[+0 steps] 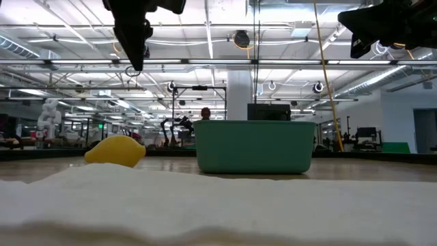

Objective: Pick and placing Produce into tupperware
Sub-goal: Put the lemon into the bin

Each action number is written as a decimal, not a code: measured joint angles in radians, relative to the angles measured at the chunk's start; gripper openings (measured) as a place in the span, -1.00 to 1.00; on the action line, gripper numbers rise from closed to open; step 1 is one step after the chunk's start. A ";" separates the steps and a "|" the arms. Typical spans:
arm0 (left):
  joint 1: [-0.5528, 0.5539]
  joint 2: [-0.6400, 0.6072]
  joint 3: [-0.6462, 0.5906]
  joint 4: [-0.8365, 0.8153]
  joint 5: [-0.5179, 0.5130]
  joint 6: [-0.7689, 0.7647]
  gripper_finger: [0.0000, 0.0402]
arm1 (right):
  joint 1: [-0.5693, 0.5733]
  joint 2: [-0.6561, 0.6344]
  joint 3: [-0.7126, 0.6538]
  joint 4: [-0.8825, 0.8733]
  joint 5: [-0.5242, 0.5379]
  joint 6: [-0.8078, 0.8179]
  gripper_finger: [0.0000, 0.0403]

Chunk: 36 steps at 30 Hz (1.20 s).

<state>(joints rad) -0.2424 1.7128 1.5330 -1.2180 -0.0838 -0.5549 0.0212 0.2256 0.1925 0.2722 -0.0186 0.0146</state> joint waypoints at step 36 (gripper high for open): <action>0.005 -0.001 -0.302 0.358 0.195 -0.036 0.43 | 0.000 0.000 0.000 -0.030 0.000 0.000 -1.00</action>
<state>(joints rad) -0.2378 1.7119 1.2308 -0.8600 0.1114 -0.5905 0.0216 0.2256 0.1925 0.2421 -0.0189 0.0147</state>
